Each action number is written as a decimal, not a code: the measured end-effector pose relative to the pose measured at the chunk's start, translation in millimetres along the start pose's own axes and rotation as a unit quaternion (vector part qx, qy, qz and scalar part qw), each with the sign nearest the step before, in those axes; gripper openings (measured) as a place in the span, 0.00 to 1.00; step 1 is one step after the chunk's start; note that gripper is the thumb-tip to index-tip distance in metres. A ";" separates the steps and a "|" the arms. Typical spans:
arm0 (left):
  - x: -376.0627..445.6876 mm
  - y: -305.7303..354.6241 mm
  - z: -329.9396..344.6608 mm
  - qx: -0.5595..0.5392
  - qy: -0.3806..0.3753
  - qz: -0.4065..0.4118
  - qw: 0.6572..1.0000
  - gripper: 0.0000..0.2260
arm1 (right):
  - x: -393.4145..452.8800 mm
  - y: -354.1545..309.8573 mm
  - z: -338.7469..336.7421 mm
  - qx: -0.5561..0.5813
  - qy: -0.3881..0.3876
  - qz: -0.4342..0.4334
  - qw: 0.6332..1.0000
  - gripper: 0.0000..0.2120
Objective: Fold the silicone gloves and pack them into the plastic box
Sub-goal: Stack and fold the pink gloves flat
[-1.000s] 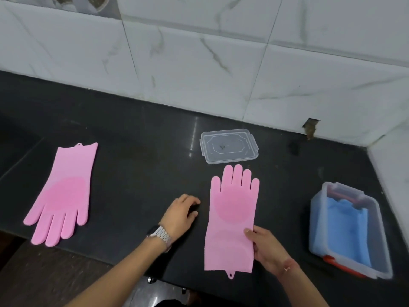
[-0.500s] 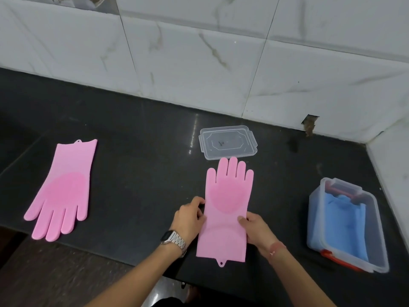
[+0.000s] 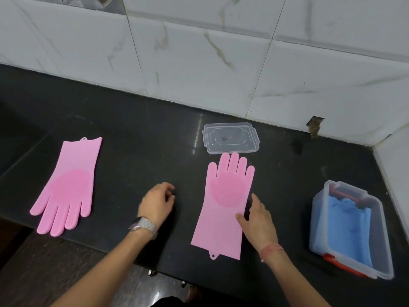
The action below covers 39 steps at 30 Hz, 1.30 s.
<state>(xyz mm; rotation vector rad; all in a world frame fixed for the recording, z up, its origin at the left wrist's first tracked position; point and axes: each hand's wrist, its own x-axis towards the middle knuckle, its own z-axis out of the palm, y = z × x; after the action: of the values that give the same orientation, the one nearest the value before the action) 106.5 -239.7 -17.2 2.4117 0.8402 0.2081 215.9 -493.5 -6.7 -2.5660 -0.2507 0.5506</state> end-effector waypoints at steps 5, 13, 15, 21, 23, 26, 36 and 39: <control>12.7 -67.5 -54.0 0.107 0.070 -0.063 0.990 0.14 | -3.4 -3.7 -1.3 -0.026 0.011 -0.076 0.997 0.34; 10.9 -138.0 -93.6 0.161 0.082 -0.205 0.962 0.19 | -9.3 -19.0 10.7 -0.014 -0.039 -0.110 0.993 0.33; 14.3 -142.3 -98.4 0.157 0.084 -0.203 0.963 0.16 | -10.0 -20.7 14.2 -0.015 -0.048 -0.114 0.992 0.33; 19.3 -118.3 -98.3 0.115 0.044 -0.146 0.982 0.13 | -14.7 -30.0 20.8 -0.010 -0.062 -0.143 0.988 0.31; 14.2 -101.5 -90.3 0.088 0.021 -0.111 0.990 0.13 | -17.0 -34.2 22.0 -0.009 -0.066 -0.161 0.985 0.30; 6.3 -70.5 -79.9 0.039 -0.015 -0.056 0.998 0.11 | -19.5 -40.6 23.3 -0.019 -0.061 -0.197 0.978 0.30; -23.9 33.5 -98.8 0.038 -0.215 0.210 0.953 0.12 | -32.1 -69.8 25.1 -0.100 -0.025 -0.396 0.912 0.42; -32.7 58.5 -109.7 0.040 -0.235 0.273 0.932 0.13 | -36.1 -82.2 24.4 -0.087 -0.022 -0.444 0.892 0.24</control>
<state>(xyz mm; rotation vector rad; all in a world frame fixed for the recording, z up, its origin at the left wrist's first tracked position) 76.1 -245.9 107.5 2.5596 -0.0456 -0.1969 166.9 -422.3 27.9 -2.2483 -1.4407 0.2274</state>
